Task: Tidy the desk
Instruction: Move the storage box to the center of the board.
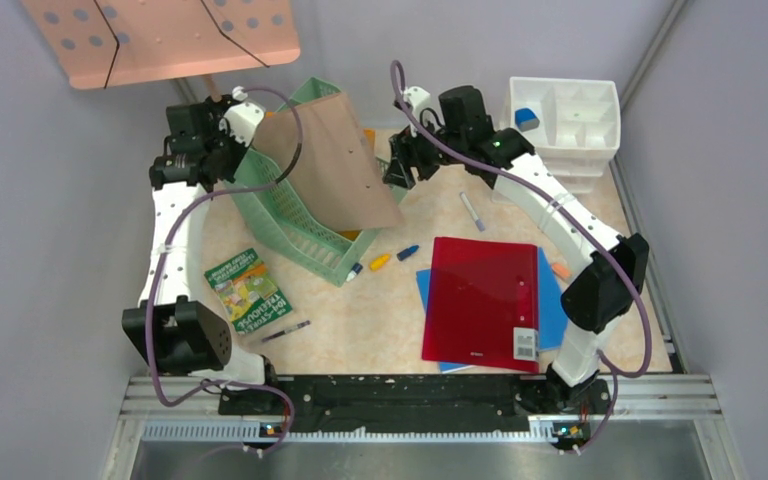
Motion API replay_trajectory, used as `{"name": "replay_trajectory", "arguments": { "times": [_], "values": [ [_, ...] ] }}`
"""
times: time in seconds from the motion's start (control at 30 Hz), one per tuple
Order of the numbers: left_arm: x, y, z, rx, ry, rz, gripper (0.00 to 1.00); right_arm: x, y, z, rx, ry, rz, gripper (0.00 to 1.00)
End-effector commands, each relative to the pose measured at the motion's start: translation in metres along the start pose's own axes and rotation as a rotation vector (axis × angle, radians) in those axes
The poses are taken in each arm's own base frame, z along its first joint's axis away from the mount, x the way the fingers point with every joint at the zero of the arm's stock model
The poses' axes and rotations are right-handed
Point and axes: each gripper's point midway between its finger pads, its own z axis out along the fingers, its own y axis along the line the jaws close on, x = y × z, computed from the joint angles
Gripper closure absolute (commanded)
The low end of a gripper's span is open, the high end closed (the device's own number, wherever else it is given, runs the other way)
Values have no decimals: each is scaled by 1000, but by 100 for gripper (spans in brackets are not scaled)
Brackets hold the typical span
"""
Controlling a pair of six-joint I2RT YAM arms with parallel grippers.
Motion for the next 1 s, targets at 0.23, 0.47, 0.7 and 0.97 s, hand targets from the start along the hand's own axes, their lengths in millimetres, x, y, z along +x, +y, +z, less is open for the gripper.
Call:
{"name": "replay_trajectory", "arguments": {
  "times": [0.23, 0.47, 0.7, 0.97],
  "values": [
    [38, -72, -26, 303, 53, 166, 100, -66, 13, -17, -53, -181, -55, 36],
    [45, -82, -44, 358, 61, 240, 100, -73, 12, -18, -48, -202, -64, 36],
    [56, -89, -58, 388, 77, 310, 100, -87, 14, -19, -54, -239, -85, 36],
    [64, -94, -70, 385, 71, 357, 100, -91, 19, -14, -97, -235, -91, 36]
  ]
}}
